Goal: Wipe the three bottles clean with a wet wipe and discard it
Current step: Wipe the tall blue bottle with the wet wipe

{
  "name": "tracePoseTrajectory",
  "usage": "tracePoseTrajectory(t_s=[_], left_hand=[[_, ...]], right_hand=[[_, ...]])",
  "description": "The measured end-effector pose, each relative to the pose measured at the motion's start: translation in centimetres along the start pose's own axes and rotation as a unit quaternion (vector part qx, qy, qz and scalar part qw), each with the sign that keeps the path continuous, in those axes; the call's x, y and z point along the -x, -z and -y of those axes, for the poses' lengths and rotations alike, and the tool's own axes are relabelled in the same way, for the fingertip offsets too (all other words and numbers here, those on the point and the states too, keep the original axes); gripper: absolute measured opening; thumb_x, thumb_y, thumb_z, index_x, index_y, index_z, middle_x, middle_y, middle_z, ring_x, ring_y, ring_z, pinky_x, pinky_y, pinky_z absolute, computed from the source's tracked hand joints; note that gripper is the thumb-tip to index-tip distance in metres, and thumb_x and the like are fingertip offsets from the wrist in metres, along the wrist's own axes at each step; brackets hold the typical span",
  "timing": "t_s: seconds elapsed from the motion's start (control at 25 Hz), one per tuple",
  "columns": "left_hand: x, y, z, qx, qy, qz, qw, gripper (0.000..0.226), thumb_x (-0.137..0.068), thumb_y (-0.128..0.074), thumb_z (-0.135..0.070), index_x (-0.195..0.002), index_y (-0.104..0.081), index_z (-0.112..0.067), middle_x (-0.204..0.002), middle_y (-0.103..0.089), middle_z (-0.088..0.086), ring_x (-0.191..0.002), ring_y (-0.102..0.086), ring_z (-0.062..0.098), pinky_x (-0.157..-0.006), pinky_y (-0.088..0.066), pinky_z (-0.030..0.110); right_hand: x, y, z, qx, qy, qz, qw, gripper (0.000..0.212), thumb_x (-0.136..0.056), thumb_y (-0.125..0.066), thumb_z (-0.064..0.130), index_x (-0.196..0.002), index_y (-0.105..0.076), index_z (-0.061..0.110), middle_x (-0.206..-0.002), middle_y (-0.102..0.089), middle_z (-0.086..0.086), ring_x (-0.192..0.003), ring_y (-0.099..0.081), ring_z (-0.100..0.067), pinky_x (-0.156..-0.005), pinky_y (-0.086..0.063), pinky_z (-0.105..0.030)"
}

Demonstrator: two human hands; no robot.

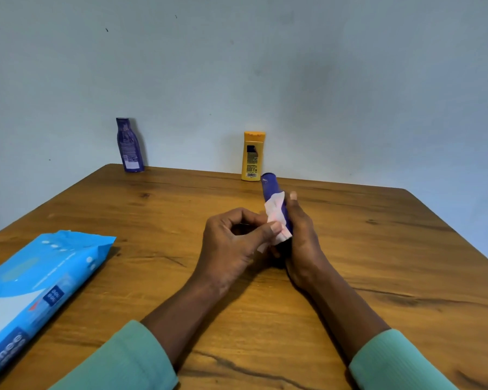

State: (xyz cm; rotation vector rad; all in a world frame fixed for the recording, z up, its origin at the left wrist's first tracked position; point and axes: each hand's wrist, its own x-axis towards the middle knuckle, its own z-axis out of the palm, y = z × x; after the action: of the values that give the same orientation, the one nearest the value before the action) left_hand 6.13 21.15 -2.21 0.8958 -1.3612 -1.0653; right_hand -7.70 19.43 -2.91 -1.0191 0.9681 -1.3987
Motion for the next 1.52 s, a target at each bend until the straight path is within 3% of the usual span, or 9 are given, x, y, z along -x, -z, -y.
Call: tracePoseTrajectory(t_s=[0.16, 0.32, 0.44, 0.68, 0.76, 0.84, 0.92, 1.16, 1.52], left_hand=[[-1.3, 1.5, -0.2, 0.036, 0.016, -0.102, 0.994, 0.02, -0.079, -0.086, -0.021, -0.09, -0.076, -0.008, -0.09, -0.08, 0.006, -0.086, -0.076, 0.019, -0.079, -0.062, 0.033], [-2.6, 3.1, 0.1, 0.122, 0.056, -0.173, 0.976, 0.02, -0.079, -0.087, -0.023, -0.092, -0.076, -0.013, -0.096, -0.079, 0.008, -0.092, -0.074, 0.023, -0.08, -0.061, 0.037], [-2.0, 2.6, 0.2, 0.062, 0.03, -0.121, 0.99, 0.023, -0.084, -0.084, -0.02, -0.1, -0.075, -0.006, -0.095, -0.079, 0.007, -0.089, -0.076, 0.019, -0.074, -0.063, 0.03], [-0.9, 1.3, 0.2, -0.051, -0.015, -0.022, 0.998, 0.022, -0.087, -0.083, -0.021, -0.105, -0.071, -0.019, -0.095, -0.073, 0.0, -0.08, -0.072, 0.009, -0.067, -0.06, 0.023], [-1.0, 1.1, 0.3, -0.119, -0.08, -0.049, 0.988, 0.032, -0.089, -0.081, -0.025, -0.118, -0.067, -0.03, -0.105, -0.069, -0.007, -0.084, -0.072, 0.01, -0.064, -0.061, 0.024], [-1.4, 1.4, 0.4, -0.16, -0.138, -0.087, 0.974, 0.029, -0.094, -0.076, -0.028, -0.122, -0.073, -0.032, -0.114, -0.066, -0.006, -0.096, -0.07, 0.009, -0.071, -0.06, 0.022], [-2.1, 2.5, 0.3, -0.174, -0.155, -0.139, 0.962, 0.024, -0.095, -0.075, -0.027, -0.119, -0.078, -0.027, -0.113, -0.065, -0.003, -0.101, -0.067, 0.004, -0.076, -0.058, 0.016], [-3.5, 4.9, 0.4, -0.202, -0.171, -0.219, 0.939, 0.031, -0.099, -0.07, -0.027, -0.13, -0.072, -0.025, -0.125, -0.066, -0.001, -0.11, -0.068, 0.013, -0.083, -0.062, 0.03], [-1.7, 1.7, 1.1, -0.265, -0.253, -0.042, 0.93, 0.037, -0.098, -0.069, -0.011, -0.134, -0.071, -0.02, -0.114, -0.065, 0.0, -0.105, -0.066, 0.008, -0.081, -0.058, 0.018]], right_hand=[[0.6, -0.4, 0.3, 0.064, -0.015, 0.118, 0.991, 0.043, -0.107, -0.047, 0.045, -0.145, -0.055, 0.028, -0.107, -0.072, -0.013, -0.07, -0.067, -0.019, -0.053, -0.051, -0.031], [1.0, -1.3, 0.3, 0.081, -0.048, 0.142, 0.985, 0.039, -0.109, -0.043, 0.038, -0.145, -0.054, 0.031, -0.125, -0.069, -0.002, -0.101, -0.068, -0.018, -0.078, -0.056, -0.03], [1.6, -2.1, -0.3, 0.117, -0.018, 0.148, 0.982, 0.048, -0.107, -0.041, 0.052, -0.143, -0.054, 0.024, -0.107, -0.071, -0.002, -0.084, -0.065, -0.017, -0.064, -0.052, -0.026], [0.7, -1.4, -1.0, 0.041, -0.003, 0.066, 0.997, 0.058, -0.104, -0.034, 0.065, -0.143, -0.054, 0.027, -0.129, -0.072, -0.011, -0.12, -0.07, -0.026, -0.104, -0.054, -0.052], [0.9, -1.5, -0.6, 0.087, 0.004, 0.072, 0.994, 0.06, -0.101, -0.025, 0.071, -0.13, -0.063, 0.035, -0.12, -0.076, -0.007, -0.113, -0.073, -0.022, -0.099, -0.058, -0.045], [1.2, -1.8, -0.3, 0.144, 0.018, 0.083, 0.986, 0.066, -0.1, -0.018, 0.07, -0.12, -0.068, 0.032, -0.101, -0.079, -0.009, -0.09, -0.076, -0.019, -0.076, -0.06, -0.033], [1.3, -2.0, -0.4, 0.182, 0.032, 0.087, 0.979, 0.074, -0.098, -0.019, 0.073, -0.126, -0.067, 0.025, -0.089, -0.073, -0.014, -0.071, -0.066, -0.021, -0.061, -0.052, -0.031], [1.6, -2.4, -0.8, 0.238, 0.063, 0.084, 0.966, 0.065, -0.095, -0.031, 0.067, -0.15, -0.05, 0.038, -0.115, -0.066, -0.006, -0.072, -0.064, -0.02, -0.064, -0.053, -0.03], [1.1, -1.6, -0.1, 0.064, 0.029, 0.035, 0.997, 0.053, -0.11, -0.033, 0.05, -0.128, -0.067, 0.015, -0.101, -0.077, -0.018, -0.084, -0.073, -0.028, -0.063, -0.057, -0.032]])
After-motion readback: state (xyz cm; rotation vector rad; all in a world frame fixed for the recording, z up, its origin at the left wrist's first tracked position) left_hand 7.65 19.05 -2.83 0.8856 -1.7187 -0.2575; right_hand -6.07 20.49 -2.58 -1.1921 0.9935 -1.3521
